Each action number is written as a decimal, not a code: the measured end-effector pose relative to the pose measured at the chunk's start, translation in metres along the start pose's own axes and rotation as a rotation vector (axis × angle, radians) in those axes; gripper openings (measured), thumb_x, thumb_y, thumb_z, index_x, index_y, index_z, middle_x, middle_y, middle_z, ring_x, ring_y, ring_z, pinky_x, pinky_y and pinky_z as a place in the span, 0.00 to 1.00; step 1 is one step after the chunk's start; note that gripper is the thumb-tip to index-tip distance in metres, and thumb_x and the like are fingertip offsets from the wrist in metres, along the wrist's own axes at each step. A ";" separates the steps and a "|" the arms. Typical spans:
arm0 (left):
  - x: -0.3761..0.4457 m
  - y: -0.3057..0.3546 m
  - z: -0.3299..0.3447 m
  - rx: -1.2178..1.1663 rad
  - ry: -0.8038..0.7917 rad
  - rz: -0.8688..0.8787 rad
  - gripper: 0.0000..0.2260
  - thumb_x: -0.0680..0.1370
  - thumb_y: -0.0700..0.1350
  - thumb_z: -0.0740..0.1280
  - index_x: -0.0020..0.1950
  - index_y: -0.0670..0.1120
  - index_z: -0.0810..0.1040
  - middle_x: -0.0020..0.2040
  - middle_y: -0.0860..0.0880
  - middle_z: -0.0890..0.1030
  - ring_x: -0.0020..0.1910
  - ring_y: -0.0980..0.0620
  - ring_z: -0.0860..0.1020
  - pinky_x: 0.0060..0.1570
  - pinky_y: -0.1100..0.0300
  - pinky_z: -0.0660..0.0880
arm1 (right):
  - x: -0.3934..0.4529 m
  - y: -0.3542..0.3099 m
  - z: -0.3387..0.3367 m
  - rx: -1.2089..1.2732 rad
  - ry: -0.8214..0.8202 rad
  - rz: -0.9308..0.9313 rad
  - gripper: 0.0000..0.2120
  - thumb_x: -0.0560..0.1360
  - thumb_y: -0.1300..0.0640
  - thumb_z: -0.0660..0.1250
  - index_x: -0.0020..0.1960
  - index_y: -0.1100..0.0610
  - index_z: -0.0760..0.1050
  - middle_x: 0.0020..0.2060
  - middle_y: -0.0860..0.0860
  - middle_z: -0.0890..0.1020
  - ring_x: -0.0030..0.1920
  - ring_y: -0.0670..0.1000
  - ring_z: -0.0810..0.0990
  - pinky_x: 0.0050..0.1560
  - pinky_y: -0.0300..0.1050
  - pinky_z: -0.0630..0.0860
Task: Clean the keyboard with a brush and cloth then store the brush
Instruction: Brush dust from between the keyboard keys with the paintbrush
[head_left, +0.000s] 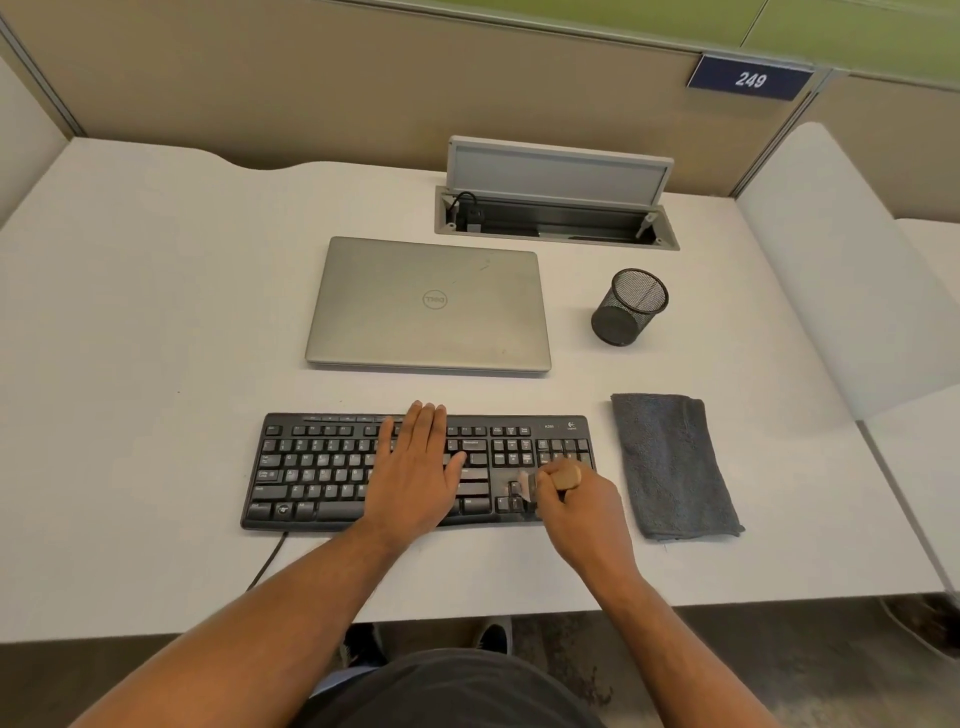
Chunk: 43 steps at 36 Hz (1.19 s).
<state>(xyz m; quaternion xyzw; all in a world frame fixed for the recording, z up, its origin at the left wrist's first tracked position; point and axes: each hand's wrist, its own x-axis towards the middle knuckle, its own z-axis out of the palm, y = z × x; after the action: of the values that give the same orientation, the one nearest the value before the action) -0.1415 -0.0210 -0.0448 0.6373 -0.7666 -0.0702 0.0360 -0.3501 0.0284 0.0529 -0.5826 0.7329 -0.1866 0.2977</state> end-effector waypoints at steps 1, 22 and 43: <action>0.000 0.000 0.000 0.002 0.004 -0.001 0.32 0.84 0.62 0.43 0.83 0.44 0.56 0.82 0.44 0.61 0.82 0.46 0.55 0.79 0.41 0.48 | -0.001 0.001 0.000 -0.011 -0.013 0.010 0.14 0.82 0.53 0.63 0.39 0.53 0.78 0.35 0.46 0.82 0.38 0.47 0.80 0.34 0.42 0.73; 0.000 0.000 0.000 0.008 -0.004 0.002 0.33 0.84 0.62 0.44 0.83 0.44 0.55 0.82 0.44 0.60 0.82 0.46 0.54 0.80 0.41 0.50 | -0.007 0.006 -0.005 0.035 -0.062 0.080 0.14 0.78 0.52 0.63 0.37 0.56 0.80 0.35 0.51 0.84 0.37 0.52 0.84 0.38 0.56 0.82; 0.000 -0.001 0.001 0.019 -0.009 0.006 0.33 0.84 0.62 0.43 0.83 0.44 0.53 0.82 0.44 0.59 0.82 0.46 0.54 0.80 0.41 0.48 | 0.002 0.004 -0.006 0.009 -0.038 0.043 0.15 0.79 0.55 0.64 0.34 0.54 0.78 0.31 0.49 0.83 0.33 0.49 0.83 0.34 0.51 0.81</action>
<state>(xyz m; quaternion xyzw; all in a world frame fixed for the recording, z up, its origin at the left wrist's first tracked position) -0.1411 -0.0215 -0.0457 0.6348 -0.7694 -0.0656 0.0269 -0.3571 0.0273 0.0548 -0.5688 0.7387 -0.1721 0.3181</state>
